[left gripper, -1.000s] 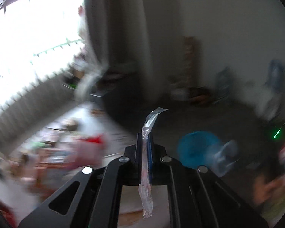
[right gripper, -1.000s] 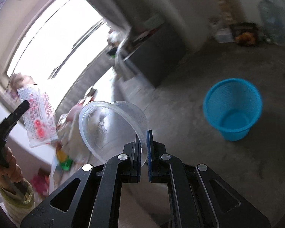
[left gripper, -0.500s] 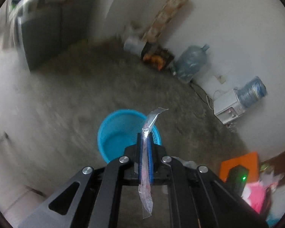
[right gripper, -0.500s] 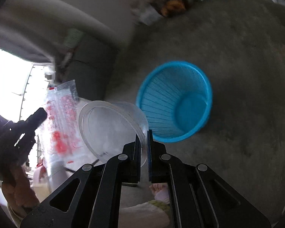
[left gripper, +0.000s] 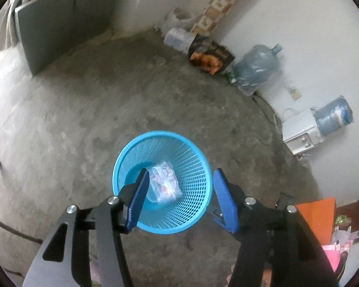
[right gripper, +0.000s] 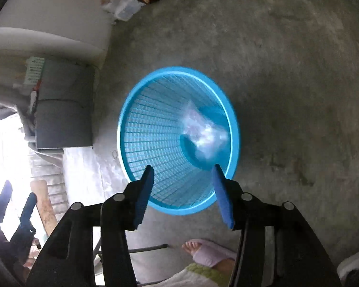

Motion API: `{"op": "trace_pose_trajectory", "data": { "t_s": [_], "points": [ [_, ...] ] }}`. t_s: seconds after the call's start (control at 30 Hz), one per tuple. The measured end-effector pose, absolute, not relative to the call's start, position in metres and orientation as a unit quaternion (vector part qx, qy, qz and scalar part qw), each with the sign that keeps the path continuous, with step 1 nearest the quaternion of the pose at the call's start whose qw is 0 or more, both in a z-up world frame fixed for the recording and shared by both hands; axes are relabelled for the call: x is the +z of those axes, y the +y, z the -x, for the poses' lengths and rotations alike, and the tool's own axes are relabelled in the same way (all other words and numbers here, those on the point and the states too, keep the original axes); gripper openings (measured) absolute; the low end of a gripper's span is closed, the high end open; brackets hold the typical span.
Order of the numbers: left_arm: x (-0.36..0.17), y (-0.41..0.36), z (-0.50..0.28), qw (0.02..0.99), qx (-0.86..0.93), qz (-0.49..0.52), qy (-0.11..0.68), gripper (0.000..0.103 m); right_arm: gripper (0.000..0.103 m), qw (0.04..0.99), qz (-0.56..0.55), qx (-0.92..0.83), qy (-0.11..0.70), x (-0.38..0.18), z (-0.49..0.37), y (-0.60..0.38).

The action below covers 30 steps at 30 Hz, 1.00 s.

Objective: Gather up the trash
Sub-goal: 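Carry both items over the blue wastebasket and open both grippers to drop them, then grasp the white paper cup with the right gripper from the table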

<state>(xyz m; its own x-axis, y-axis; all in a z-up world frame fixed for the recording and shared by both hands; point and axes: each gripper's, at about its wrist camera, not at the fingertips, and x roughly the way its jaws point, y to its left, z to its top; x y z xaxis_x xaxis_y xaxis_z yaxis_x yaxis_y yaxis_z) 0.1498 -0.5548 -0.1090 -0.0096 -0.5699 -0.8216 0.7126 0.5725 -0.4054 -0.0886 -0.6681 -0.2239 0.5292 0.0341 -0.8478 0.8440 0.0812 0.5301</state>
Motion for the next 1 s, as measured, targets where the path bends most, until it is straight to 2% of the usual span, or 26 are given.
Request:
{"op": "trace_pose_trajectory", "data": {
  "t_s": [0.23, 0.47, 0.6, 0.8, 1.0],
  "points": [
    [-0.050, -0.523, -0.126, 0.722, -0.477, -0.083, 0.494, 0.056, 0.053, 0.679, -0.572, -0.308, 0.343, -0.185, 0.106, -0.648],
    [0.024, -0.439, -0.092, 0.730, -0.518, -0.088, 0.438, 0.065, 0.061, 0.733, -0.524, -0.261, 0.347, -0.130, 0.123, -0.595],
    [0.057, -0.367, -0.083, 0.753, -0.507, -0.083, 0.410, 0.072, 0.062, 0.755, -0.506, -0.217, 0.355, -0.103, 0.120, -0.565],
    [0.089, -0.245, -0.085, 0.807, -0.466, -0.063, 0.356, 0.078, 0.064, 0.779, -0.510, -0.134, 0.340, -0.067, 0.085, -0.521],
    [0.094, -0.098, -0.092, 0.881, -0.358, -0.036, 0.308, 0.079, 0.068, 0.799, -0.492, -0.041, 0.343, -0.031, 0.028, -0.457]
  ]
}}
